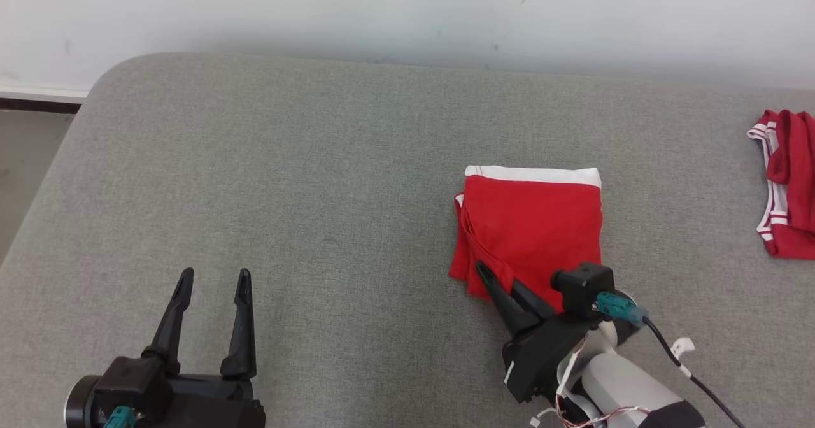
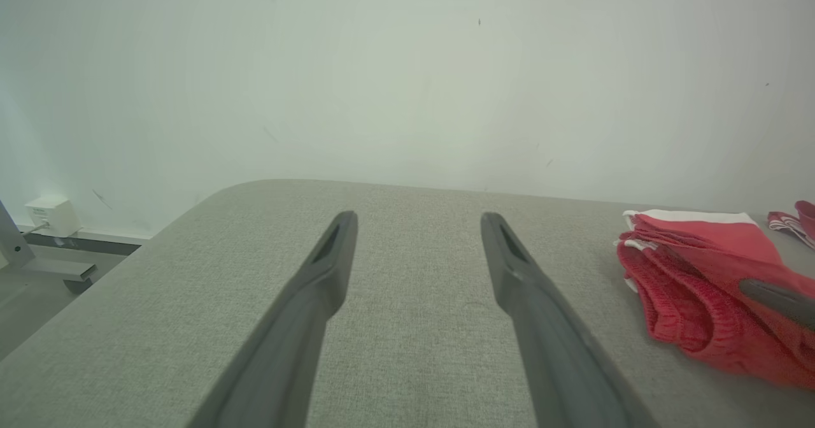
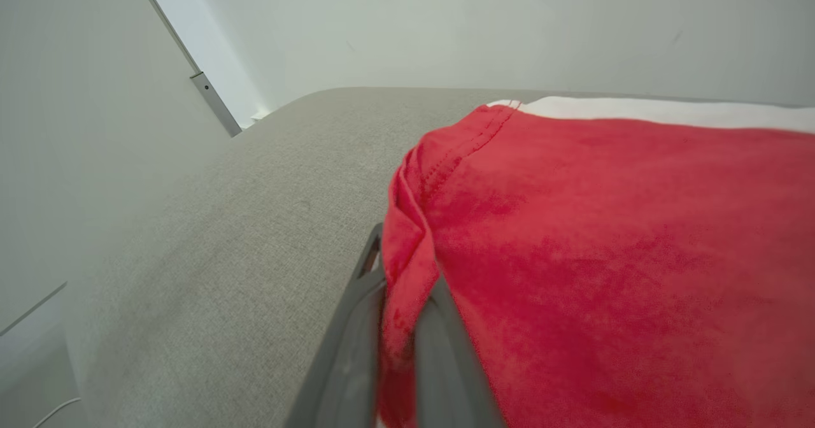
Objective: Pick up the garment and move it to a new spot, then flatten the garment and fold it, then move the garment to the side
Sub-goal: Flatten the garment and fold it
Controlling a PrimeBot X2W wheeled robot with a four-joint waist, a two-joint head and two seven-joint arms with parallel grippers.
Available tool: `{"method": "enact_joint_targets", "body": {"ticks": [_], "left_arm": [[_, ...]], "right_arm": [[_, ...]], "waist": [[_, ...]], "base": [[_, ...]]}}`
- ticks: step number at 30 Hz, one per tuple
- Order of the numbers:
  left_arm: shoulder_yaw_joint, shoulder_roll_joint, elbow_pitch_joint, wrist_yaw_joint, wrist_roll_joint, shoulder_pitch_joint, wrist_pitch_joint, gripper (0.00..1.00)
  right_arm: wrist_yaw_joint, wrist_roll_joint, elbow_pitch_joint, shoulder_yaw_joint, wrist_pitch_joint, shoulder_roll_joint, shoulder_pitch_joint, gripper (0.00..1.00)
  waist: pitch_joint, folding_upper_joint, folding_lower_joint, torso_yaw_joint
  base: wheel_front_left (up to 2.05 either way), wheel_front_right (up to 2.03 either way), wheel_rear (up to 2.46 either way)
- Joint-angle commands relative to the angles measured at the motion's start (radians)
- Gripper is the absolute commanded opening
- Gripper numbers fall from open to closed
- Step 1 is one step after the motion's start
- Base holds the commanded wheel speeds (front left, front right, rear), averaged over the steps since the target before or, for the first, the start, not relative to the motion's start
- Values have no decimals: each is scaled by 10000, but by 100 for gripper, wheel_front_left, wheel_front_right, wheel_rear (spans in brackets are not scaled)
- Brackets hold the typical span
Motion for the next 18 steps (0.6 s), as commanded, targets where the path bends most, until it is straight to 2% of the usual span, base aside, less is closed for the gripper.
{"method": "enact_joint_targets", "body": {"ticks": [1,2,5,10,18], "left_arm": [[-7,-4,48,10,-114,-134,-1,100],[-2,-4,56,8,-106,-133,-1,100],[38,-4,52,25,-98,-85,-1,100],[129,-5,46,66,5,46,-1,100],[49,-5,1,32,43,72,-1,100]], "right_arm": [[-29,-172,280,-160,-119,194,249,14],[-29,-150,338,-223,-150,310,267,100],[-29,-115,332,-372,-216,408,300,100],[-29,-302,-143,-1031,-400,215,295,100],[-29,-1074,-1302,-3498,-440,-316,935,100]], "waist": [[24,0,0,77],[14,0,0,84],[-16,0,0,56],[-118,0,0,-89],[-103,0,0,-276]], "base": [[0,0,0],[0,0,0],[0,0,0],[0,0,0],[0,0,0]]}}
